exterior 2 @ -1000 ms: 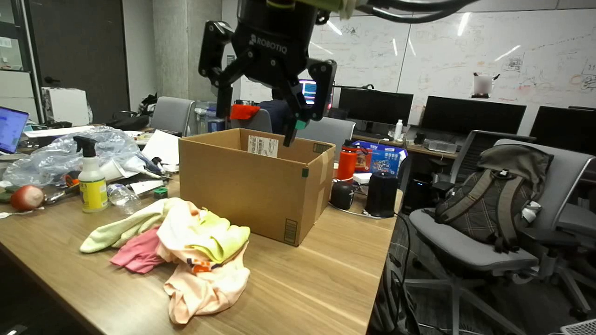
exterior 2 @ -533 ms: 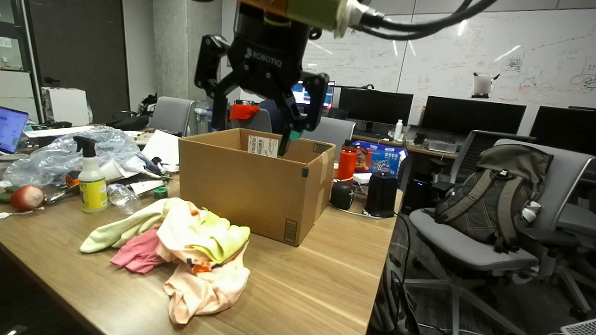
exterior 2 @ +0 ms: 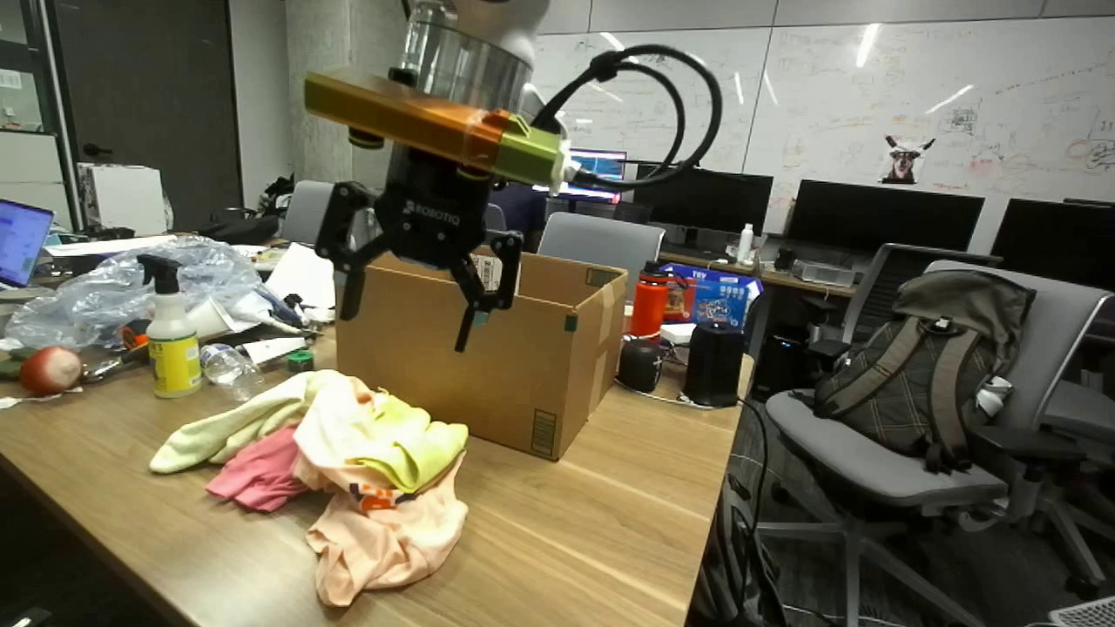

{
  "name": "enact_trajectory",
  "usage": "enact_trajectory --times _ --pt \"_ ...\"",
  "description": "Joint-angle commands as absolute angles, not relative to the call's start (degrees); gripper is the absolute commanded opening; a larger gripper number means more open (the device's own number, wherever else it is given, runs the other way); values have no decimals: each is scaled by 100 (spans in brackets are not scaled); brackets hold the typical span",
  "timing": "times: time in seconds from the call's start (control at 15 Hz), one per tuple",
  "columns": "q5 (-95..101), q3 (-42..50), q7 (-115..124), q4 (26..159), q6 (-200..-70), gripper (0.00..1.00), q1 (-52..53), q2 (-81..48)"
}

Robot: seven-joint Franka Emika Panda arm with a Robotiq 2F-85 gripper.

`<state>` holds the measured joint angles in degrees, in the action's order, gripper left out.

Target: Pick up the clothes from the table and put them in the box

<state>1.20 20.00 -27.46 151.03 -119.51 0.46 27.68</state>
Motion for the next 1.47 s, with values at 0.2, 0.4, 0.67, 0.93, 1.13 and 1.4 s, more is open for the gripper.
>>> enact_trajectory --times 0.2,0.4,0.67,0.93,1.13,1.4 --pt "-53 1427 -3074 14270 -12614 100 140 1263" --pt "-64 1232 -2953 14108 -13288 100 69 852" --pt "-161 1040 -2828 14026 -13940 100 12 392" --pt "-456 831 -2695 13979 -14479 100 -30 -43" --pt "-681 607 -2656 13891 -14692 100 -19 -403" --pt "-829 257 -2582 13647 -14784 100 -42 -935"
